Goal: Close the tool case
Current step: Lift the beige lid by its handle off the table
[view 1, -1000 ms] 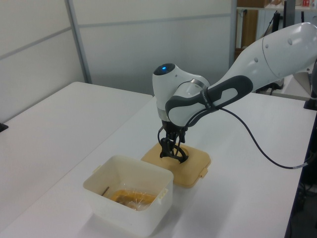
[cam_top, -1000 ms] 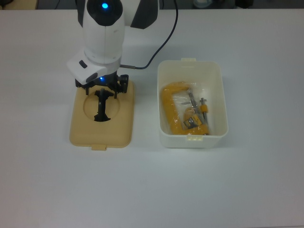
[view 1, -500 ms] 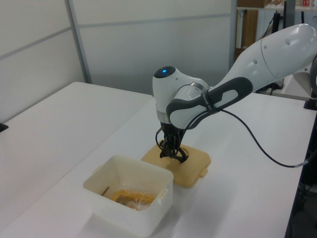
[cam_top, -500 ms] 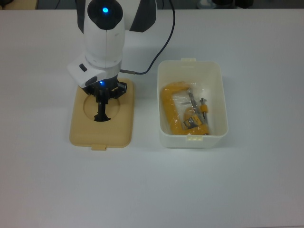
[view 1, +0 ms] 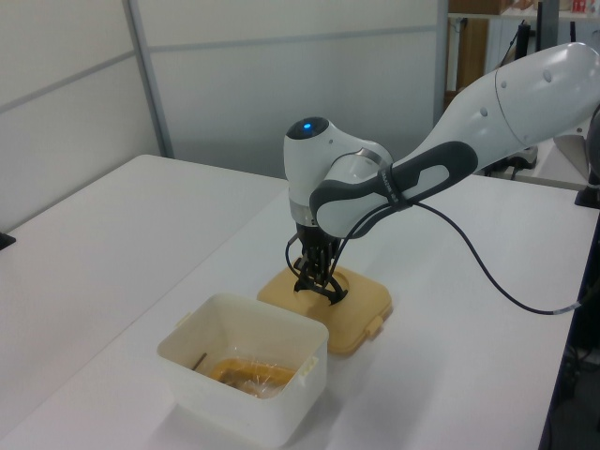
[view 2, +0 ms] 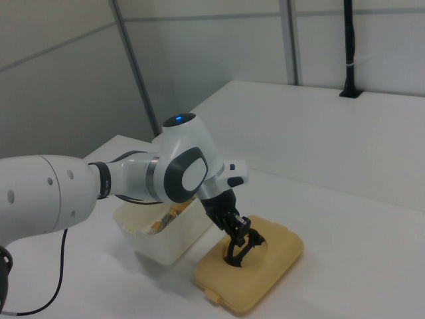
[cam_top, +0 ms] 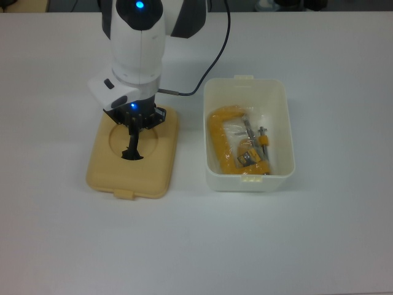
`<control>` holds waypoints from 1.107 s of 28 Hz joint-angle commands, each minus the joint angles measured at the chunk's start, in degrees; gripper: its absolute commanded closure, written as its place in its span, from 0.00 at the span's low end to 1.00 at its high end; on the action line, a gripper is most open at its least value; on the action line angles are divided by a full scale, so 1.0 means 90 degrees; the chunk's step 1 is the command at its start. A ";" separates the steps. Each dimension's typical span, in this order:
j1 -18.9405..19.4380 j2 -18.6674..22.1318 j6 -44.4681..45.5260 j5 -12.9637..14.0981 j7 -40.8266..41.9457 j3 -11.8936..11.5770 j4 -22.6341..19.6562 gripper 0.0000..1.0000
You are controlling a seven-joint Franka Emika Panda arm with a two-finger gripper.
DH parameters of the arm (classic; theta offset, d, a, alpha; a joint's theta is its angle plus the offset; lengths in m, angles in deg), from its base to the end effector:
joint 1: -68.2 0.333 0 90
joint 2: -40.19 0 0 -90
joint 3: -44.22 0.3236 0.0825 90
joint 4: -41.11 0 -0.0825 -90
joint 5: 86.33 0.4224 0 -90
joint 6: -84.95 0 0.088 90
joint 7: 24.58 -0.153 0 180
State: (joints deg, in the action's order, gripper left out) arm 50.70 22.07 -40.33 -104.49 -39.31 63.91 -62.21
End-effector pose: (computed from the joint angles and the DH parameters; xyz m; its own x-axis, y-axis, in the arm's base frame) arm 0.6829 -0.0077 0.3308 0.9913 -0.0581 0.1181 -0.0748 -0.9870 0.1423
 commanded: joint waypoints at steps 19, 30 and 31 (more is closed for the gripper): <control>-0.0145 0.1026 0.2484 0.1295 0.0874 0.0087 0.1519 1.00; 0.0216 0.1095 0.2504 0.1266 0.0718 0.0107 0.1519 1.00; 0.0245 0.1095 0.2494 0.1256 0.0670 0.0107 0.1519 1.00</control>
State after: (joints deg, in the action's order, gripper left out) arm 50.94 31.51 -19.25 -93.94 -32.81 65.15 -48.91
